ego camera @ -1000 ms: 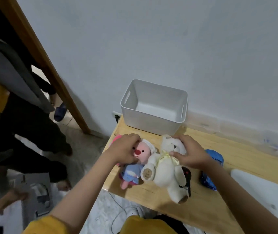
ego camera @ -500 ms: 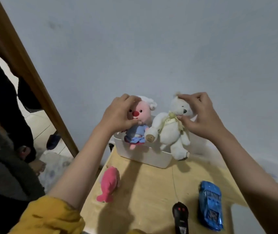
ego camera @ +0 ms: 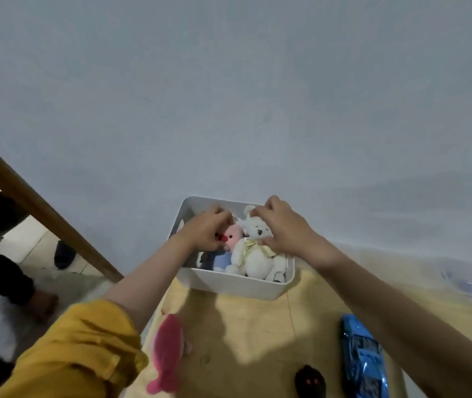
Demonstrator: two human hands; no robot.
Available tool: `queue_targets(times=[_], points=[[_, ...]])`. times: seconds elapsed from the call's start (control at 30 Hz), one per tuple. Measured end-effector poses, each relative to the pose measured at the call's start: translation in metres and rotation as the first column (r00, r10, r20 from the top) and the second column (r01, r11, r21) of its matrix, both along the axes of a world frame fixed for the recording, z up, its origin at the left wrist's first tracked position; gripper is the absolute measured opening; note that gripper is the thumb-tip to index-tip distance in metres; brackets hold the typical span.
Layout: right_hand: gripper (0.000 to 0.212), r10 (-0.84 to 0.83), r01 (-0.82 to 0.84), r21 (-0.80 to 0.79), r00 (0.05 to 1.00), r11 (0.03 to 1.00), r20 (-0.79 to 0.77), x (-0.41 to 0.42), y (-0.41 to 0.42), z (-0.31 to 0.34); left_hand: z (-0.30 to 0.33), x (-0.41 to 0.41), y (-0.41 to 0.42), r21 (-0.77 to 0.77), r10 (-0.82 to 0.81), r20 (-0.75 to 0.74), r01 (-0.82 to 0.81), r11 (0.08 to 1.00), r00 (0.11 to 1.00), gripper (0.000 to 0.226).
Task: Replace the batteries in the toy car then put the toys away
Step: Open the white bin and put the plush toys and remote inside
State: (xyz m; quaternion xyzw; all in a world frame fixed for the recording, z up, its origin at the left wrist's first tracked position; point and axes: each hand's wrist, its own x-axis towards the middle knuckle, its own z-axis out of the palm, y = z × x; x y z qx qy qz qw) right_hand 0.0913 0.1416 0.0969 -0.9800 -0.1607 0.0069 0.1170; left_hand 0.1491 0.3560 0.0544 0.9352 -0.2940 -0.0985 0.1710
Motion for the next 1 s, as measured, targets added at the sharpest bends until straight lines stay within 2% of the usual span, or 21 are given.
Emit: queue_targets(times=[0.07, 0.17, 0.3, 0.37, 0.47, 0.53, 0.6, 0.67, 0.73, 0.83, 0.93, 1.0], points=[[0.055, 0.018, -0.019, -0.102, 1.000, 0.995, -0.013, 0.001, 0.006, -0.011, -0.014, 0.004, -0.007, 0.010, 0.002, -0.056, -0.002, 1.000, 0.998, 0.043], [0.052, 0.012, -0.012, -0.140, 1.000, 0.990, -0.004, -0.001, 0.010, -0.023, -0.020, 0.012, -0.014, 0.039, -0.016, -0.094, 0.020, 0.999, 0.995, 0.039], [0.048, -0.065, 0.062, -0.089, 0.997, 0.994, -0.035, -0.010, 0.004, -0.016, -0.014, 0.012, -0.012, 0.092, -0.004, -0.130, 0.016, 0.996, 0.991, 0.050], [0.050, -0.130, 0.132, 0.033, 0.991, 0.991, -0.039, -0.027, 0.000, -0.009, -0.007, -0.003, -0.008, 0.063, 0.039, -0.129, -0.031, 0.997, 0.991, 0.048], [0.042, -0.201, 0.159, 0.266, 0.970, 0.951, 0.138, -0.073, -0.001, -0.002, 0.003, -0.048, 0.003, -0.193, 0.142, -0.035, -0.147, 0.970, 0.989, 0.040], [0.032, -0.240, 0.137, 0.339, 0.928, 0.931, 0.284, -0.110, 0.000, -0.008, 0.005, -0.088, 0.010, -0.411, 0.222, 0.094, -0.165, 0.897, 0.971, 0.034], [0.029, -0.289, 0.211, 0.335, 0.936, 0.918, 0.200, -0.149, 0.002, -0.023, 0.002, -0.127, 0.016, -0.540, 0.332, 0.192, -0.183, 0.821, 0.924, 0.027], [0.035, -0.315, 0.305, 0.271, 0.949, 0.913, -0.003, -0.184, 0.005, -0.046, -0.007, -0.157, 0.023, -0.587, 0.435, 0.200, -0.248, 0.771, 0.878, 0.025], [0.047, -0.350, 0.372, 0.102, 0.919, 0.923, -0.184, -0.212, 0.007, -0.071, -0.020, -0.183, 0.031, -0.569, 0.515, 0.149, -0.353, 0.743, 0.844, 0.028], [0.063, -0.492, 0.475, -0.144, 0.780, 0.868, -0.387, -0.236, 0.011, -0.095, -0.038, -0.210, 0.044, -0.462, 0.631, 0.057, -0.540, 0.704, 0.774, 0.042], [0.062, -0.538, 0.507, -0.195, 0.728, 0.840, -0.424, -0.247, 0.013, -0.107, -0.055, -0.222, 0.057, -0.213, 0.688, -0.112, -0.694, 0.688, 0.717, 0.058], [0.061, -0.536, 0.493, -0.218, 0.719, 0.842, -0.443, -0.253, 0.013, -0.112, -0.063, -0.225, 0.062, -0.091, 0.713, -0.254, -0.750, 0.655, 0.653, 0.055]])
